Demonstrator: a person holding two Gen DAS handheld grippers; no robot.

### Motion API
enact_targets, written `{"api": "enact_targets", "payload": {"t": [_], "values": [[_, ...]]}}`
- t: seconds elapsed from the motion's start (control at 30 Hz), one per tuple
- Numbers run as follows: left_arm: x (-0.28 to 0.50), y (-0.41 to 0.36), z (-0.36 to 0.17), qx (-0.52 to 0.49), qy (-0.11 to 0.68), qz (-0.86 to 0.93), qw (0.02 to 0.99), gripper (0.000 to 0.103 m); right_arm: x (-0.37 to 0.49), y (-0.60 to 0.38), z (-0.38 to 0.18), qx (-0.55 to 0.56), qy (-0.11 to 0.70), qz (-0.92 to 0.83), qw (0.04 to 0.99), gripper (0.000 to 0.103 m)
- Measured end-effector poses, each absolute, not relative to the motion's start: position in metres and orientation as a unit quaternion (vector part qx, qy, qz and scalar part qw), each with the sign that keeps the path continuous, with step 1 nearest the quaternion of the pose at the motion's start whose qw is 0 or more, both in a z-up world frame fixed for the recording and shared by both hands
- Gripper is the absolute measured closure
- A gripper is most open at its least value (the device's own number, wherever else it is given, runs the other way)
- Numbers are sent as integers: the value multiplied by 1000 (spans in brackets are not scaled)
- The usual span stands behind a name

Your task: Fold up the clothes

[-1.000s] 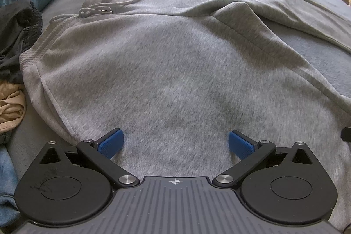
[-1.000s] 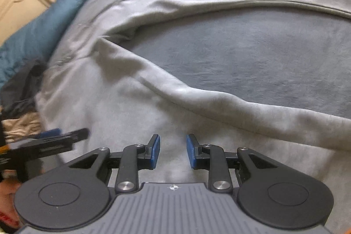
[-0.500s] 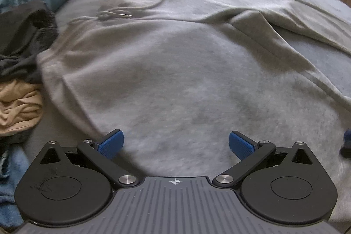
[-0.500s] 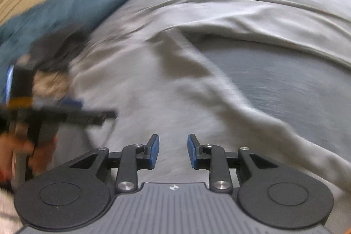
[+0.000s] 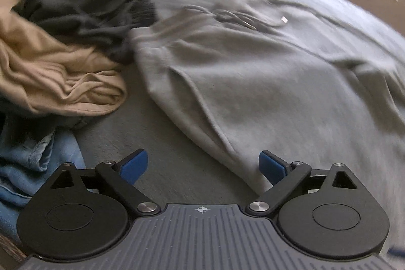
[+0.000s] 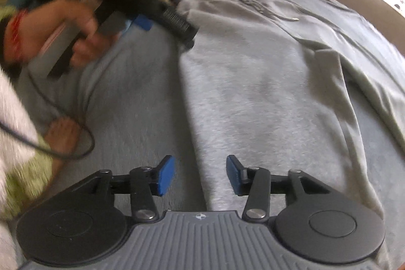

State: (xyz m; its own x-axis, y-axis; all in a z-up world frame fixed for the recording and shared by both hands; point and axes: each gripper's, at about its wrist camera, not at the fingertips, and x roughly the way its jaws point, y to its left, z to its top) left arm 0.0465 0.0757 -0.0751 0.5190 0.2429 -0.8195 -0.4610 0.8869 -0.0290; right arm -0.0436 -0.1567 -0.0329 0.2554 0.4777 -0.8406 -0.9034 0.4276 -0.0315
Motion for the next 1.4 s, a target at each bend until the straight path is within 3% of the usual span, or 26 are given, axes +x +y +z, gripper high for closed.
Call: {"api": "enact_targets", "payload": {"t": [0.07,0.17,0.33,0.43,0.53,0.6,0.67,1.1,1.4], "values": [[48,83,-75,-139,437,210,863,27,-46,-154,-41,-297,394,446,747,54],[53,93,-78,-172,431,218,859,35,-47,-153,-52,-327,390,423,750,57],[58,111,-84,-226,414,234,850,39,-37,-159,-52,-329,392,406,757,98],[62,118,-84,-249,402,241,848,41,-36,-164,-45,-332,372,395,772,101],[67,122,-85,-261,395,243,846,62,-30,-168,-33,-326,356,386,786,101],[69,122,-82,-269,390,242,847,88,-25,-172,-23,-319,348,380,795,101],[72,121,-75,-269,375,246,852,97,-18,-175,-12,-314,338,370,806,101],[148,86,-2,-257,278,176,909,100,87,-203,73,-294,238,279,883,101],[274,62,5,-200,283,155,925,100,220,-217,67,-228,287,249,896,101]]}}
